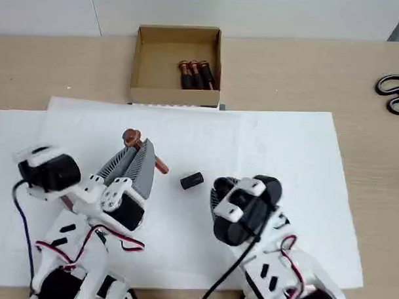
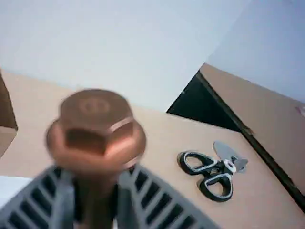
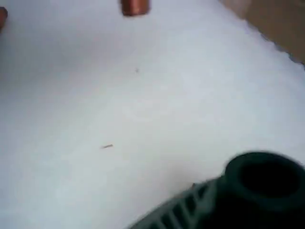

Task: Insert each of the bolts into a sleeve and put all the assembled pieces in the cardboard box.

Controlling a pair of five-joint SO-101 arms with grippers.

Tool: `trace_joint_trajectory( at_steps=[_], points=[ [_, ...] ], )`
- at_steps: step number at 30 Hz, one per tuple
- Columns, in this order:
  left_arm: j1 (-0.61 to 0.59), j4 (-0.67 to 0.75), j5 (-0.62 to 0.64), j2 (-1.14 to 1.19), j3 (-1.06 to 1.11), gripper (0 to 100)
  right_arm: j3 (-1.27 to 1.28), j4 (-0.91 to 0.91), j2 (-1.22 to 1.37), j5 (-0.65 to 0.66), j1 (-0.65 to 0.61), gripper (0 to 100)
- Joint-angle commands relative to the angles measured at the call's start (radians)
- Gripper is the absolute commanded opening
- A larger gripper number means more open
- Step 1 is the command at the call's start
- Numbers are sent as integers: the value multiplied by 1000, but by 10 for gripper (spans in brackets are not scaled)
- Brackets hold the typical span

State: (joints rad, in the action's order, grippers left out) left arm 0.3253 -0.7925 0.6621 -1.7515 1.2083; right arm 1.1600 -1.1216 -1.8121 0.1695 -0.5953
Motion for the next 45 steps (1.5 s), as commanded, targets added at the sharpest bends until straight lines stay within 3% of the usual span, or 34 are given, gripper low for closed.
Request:
trace_joint_trajectory(
  at_steps=[1, 9, 18, 36, 45],
  points=[
    [6, 63, 0, -71, 36, 5, 72, 128, -4, 2, -5, 2],
    [69, 77, 5, -64, 44, 5, 233, 292, -4, 0, -15, 2],
    [180, 143, 2, -61, 99, 5, 252, 326, -4, 2, -137, 2],
    [183, 143, -3, -61, 142, 5, 176, 317, -1, 9, -142, 2],
    [184, 144, -71, -61, 160, 5, 176, 318, -2, 9, -142, 2]
  ],
)
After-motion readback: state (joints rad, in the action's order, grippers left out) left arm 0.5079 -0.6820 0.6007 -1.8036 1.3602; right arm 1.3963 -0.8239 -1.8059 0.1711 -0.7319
